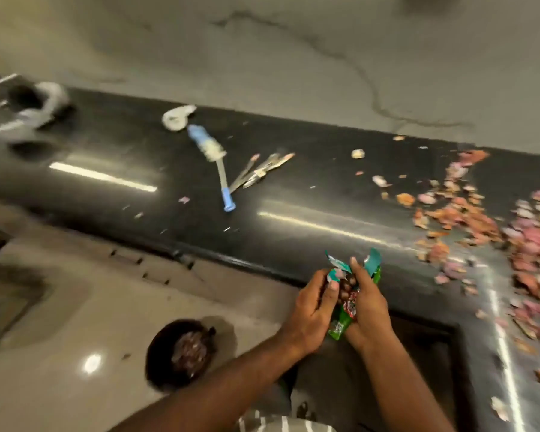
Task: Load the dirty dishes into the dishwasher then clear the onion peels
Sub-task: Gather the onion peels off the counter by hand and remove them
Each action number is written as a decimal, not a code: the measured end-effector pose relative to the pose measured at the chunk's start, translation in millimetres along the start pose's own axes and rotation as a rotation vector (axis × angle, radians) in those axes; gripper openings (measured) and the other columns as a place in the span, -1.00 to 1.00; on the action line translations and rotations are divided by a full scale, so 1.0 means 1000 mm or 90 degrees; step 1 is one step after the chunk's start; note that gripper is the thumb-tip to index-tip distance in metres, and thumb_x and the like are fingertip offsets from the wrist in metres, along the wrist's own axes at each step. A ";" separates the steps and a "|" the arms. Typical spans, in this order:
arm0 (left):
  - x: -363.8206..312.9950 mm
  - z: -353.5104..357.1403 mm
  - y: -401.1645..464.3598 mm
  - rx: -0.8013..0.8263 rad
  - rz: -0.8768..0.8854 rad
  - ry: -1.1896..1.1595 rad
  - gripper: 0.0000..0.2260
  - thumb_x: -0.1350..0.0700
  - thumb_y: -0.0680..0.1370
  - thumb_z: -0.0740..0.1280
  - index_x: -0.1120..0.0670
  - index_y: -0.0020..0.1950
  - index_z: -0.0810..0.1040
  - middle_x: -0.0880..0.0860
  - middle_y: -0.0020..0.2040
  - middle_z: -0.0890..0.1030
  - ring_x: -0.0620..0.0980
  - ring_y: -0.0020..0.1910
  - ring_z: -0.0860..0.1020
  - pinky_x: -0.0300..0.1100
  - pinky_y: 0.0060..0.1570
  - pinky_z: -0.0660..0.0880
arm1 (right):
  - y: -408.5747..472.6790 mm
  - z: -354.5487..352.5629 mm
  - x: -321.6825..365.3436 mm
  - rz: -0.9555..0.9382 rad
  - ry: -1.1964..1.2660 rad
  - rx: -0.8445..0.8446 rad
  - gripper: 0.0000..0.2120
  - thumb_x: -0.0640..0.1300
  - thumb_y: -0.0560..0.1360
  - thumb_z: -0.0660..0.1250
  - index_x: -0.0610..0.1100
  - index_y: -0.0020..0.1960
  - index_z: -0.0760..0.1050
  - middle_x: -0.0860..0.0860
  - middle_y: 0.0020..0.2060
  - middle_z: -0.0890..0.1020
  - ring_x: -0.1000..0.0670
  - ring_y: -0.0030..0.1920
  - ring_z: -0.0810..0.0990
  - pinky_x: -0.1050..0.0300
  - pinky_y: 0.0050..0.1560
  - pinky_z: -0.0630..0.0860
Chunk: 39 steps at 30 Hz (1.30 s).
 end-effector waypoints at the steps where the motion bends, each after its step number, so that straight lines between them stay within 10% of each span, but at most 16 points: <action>1: 0.010 -0.020 -0.018 -0.046 -0.032 -0.005 -0.76 -0.08 0.74 0.17 -0.09 0.34 0.52 -0.06 0.19 0.67 -0.07 0.22 0.63 0.02 0.26 0.56 | -0.002 0.013 -0.023 0.028 -0.038 0.002 -0.75 0.05 0.52 0.48 -0.15 -0.01 0.65 -0.14 -0.18 0.70 -0.13 -0.19 0.70 -0.02 -0.09 0.67; 9: 0.086 -0.126 -0.119 -0.327 -0.240 -0.285 -0.60 -0.23 0.66 0.21 -0.04 0.35 0.56 0.02 0.26 0.68 -0.04 0.30 0.62 -0.11 0.30 0.54 | -0.025 0.085 -0.170 0.174 -0.186 0.037 -0.81 -0.06 0.55 0.46 -0.19 -0.09 0.60 -0.17 -0.28 0.69 -0.11 -0.32 0.70 0.01 -0.23 0.66; 15: 0.112 -0.184 -0.151 -0.509 -0.454 -0.682 -0.60 -0.07 0.73 0.15 0.20 0.05 0.62 0.17 -0.17 0.75 0.12 -0.24 0.73 0.08 -0.04 0.57 | -0.014 0.119 -0.267 0.262 -0.270 0.050 -0.77 -0.05 0.62 0.39 -0.24 0.06 0.63 -0.21 -0.17 0.74 -0.15 -0.27 0.74 0.01 -0.30 0.65; 19: 0.170 -0.248 -0.155 -0.612 -0.494 -0.816 -0.49 -0.18 0.69 0.20 0.21 0.36 0.58 0.26 0.17 0.70 0.25 0.21 0.64 0.13 0.27 0.52 | 0.000 0.143 -0.348 0.279 -0.339 0.014 -0.67 -0.03 0.61 0.40 -0.31 0.17 0.61 -0.29 -0.03 0.72 -0.27 -0.05 0.74 -0.22 0.02 0.68; 23: 0.307 -0.292 -0.156 -0.683 -0.568 -0.800 -0.14 -0.29 0.28 0.65 0.11 0.44 0.52 0.24 0.28 0.65 0.30 0.16 0.68 0.29 0.20 0.58 | 0.019 0.162 -0.424 0.327 -0.347 -0.023 -0.62 0.01 0.64 0.36 -0.28 0.27 0.60 -0.29 0.10 0.71 -0.30 0.13 0.70 -0.25 0.21 0.61; 32: 0.267 -0.407 -0.176 -0.672 -0.561 -0.739 -0.52 -0.26 0.69 0.14 0.07 0.36 0.54 0.07 0.21 0.63 0.06 0.12 0.62 -0.01 0.10 0.59 | 0.058 0.173 -0.515 0.401 -0.287 -0.113 -0.67 -0.05 0.73 0.15 -0.26 0.19 0.57 -0.20 -0.19 0.75 -0.16 -0.25 0.76 -0.05 -0.32 0.70; 36: 0.271 -0.423 -0.198 -0.625 -0.603 -0.713 -0.36 -0.30 0.70 0.02 0.11 0.63 0.28 0.15 0.58 0.36 0.15 0.53 0.37 0.07 0.44 0.38 | 0.081 0.162 -0.532 0.391 -0.335 -0.149 -0.60 -0.01 0.71 0.21 -0.20 0.46 0.47 -0.19 0.02 0.71 -0.22 0.01 0.68 -0.18 -0.02 0.66; 39: 0.282 -0.429 -0.208 -0.658 -0.607 -0.718 -0.34 -0.31 0.69 0.03 0.09 0.65 0.22 0.18 0.60 0.34 0.17 0.55 0.35 0.05 0.32 0.42 | 0.088 0.166 -0.537 0.404 -0.357 -0.154 -0.54 0.03 0.69 0.25 -0.13 0.52 0.40 -0.22 0.29 0.59 -0.23 0.07 0.63 -0.17 -0.11 0.64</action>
Point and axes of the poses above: each hand's wrist, its own y-axis towards the middle knuckle, its own z-axis out of the palm, x = y × z, the point moved 4 cm from there along y, towards the middle knuckle
